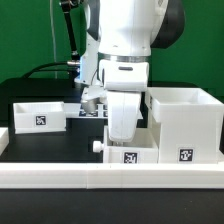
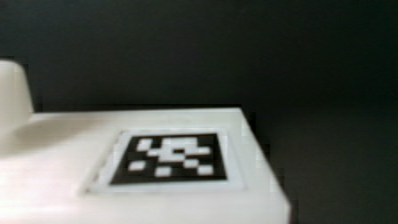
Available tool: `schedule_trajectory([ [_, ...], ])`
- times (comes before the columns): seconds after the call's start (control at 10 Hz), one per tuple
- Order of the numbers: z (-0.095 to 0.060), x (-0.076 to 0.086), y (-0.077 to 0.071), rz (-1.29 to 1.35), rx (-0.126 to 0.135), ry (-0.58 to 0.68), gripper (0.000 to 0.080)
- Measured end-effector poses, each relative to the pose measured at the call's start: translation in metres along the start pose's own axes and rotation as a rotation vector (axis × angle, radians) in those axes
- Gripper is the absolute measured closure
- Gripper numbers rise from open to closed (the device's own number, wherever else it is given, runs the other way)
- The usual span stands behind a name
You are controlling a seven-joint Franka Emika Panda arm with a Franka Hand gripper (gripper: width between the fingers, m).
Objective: Assemble drawer
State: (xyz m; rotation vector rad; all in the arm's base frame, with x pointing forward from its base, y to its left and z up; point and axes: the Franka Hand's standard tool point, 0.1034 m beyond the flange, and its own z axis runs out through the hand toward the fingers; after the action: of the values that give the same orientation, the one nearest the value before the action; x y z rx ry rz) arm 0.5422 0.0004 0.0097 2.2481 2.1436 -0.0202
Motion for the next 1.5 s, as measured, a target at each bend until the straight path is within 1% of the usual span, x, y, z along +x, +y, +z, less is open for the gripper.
schedule_trajectory([
  [0.4,-0.0002,0.0033,0.0003,-0.005,0.002,0.001,0.0758],
  [0.5,-0.0004,0.0022,0.0006,-0.002,-0.003,0.002,0.0758],
  [0.6,-0.0002,0.0001,0.0009,0.004,-0.019,0.005,0.0758],
  [0.7,0.0005,0.0016,0.0018,0.004,-0.042,0.01,0.0758],
  [0.9,0.0001,0.0018,0.002,0.003,-0.044,0.011,0.0758],
  [1.3,-0.0059,0.004,0.0041,0.017,-0.047,0.011,0.0758],
  [1.5,0.0005,0.0047,-0.0013,0.02,-0.034,0.011,0.0758],
])
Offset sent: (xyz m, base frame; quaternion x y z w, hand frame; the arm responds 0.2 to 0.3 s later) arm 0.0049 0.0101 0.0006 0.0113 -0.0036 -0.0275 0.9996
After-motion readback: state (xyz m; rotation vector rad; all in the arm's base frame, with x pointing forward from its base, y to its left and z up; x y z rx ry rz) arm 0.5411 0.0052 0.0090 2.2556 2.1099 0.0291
